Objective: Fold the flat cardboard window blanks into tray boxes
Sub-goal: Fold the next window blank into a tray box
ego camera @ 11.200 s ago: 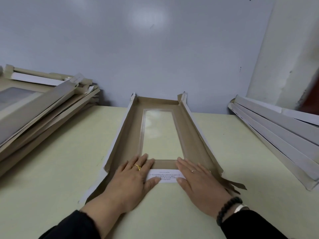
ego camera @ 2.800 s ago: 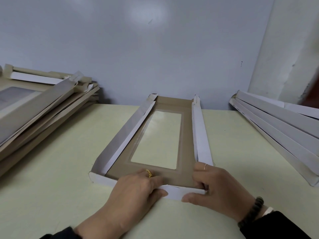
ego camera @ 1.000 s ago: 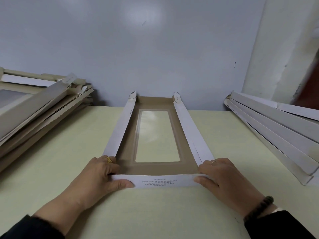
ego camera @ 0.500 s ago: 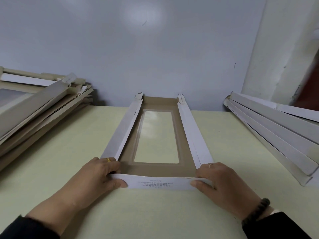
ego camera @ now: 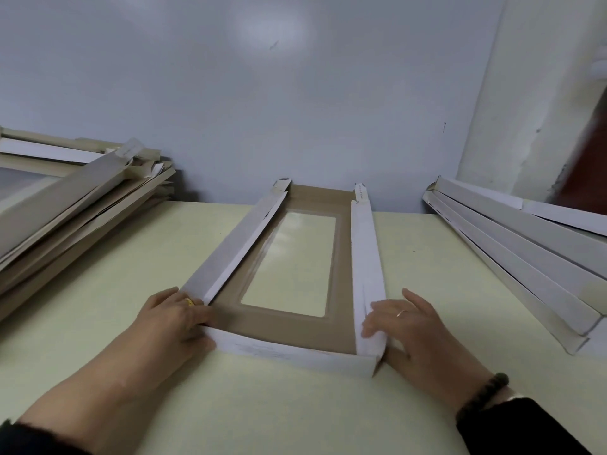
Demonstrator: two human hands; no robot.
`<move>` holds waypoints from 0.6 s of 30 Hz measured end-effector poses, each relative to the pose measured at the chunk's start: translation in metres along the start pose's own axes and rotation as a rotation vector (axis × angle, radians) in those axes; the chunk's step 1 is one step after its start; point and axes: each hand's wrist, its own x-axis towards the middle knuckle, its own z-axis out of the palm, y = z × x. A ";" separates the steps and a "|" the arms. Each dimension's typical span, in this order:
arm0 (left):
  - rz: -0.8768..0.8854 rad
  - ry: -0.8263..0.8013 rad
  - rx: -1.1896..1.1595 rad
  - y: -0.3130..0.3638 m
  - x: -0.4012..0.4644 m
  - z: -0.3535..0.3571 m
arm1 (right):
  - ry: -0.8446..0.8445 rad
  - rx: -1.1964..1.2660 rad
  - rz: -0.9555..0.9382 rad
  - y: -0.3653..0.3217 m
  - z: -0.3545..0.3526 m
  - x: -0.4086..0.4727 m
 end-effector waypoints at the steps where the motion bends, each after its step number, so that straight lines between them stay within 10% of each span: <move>1: 0.006 0.001 -0.133 0.011 -0.001 -0.002 | 0.027 -0.004 -0.046 -0.008 0.001 0.002; 4: 0.071 -0.064 -0.602 0.054 -0.006 -0.003 | 0.119 -0.046 -0.187 -0.033 0.009 0.012; 10: 0.259 0.039 0.084 0.084 -0.004 0.021 | 0.161 -0.061 -0.339 -0.062 0.022 0.022; 18: 0.126 -0.070 -0.220 0.030 -0.013 -0.009 | 0.059 0.028 -0.086 -0.023 0.022 0.037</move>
